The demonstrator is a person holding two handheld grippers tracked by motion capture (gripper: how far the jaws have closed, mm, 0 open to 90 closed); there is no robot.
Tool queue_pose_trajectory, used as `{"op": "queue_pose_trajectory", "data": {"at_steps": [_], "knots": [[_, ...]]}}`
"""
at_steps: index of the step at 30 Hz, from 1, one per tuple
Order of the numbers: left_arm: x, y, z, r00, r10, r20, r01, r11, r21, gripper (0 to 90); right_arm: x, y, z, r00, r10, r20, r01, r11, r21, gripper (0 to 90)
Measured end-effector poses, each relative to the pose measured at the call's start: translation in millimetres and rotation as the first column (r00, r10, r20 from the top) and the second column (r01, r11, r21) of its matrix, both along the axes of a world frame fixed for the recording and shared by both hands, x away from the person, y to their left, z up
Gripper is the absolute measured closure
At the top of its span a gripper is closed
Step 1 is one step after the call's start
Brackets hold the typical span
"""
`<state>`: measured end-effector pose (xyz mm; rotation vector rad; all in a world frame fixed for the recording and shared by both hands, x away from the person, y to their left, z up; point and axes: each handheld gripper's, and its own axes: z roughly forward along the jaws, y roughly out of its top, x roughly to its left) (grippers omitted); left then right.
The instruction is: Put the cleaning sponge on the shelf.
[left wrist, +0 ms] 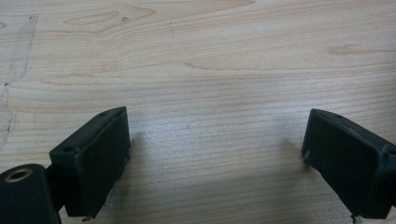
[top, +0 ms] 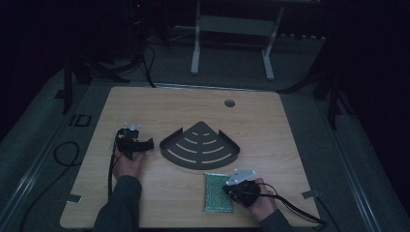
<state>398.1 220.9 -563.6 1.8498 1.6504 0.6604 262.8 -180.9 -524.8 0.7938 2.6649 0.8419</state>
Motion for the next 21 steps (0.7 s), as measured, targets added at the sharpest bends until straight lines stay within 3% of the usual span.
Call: {"op": "queue_pose_trajectory", "data": {"at_steps": [9,21], "knots": [[0.0,0.0,0.0,1.0000,0.000,0.000,0.000,1.0000,0.000,8.2,10.5,-36.6,-0.3,0.9930,-0.118,-0.009,0.118,0.993,0.013,89.9],[0.0,0.0,0.0,1.0000,0.000,0.000,0.000,1.0000,0.000,8.2,28.1,-57.7,1.8,0.9824,-0.185,0.028,0.186,0.982,-0.037,90.0]]}}
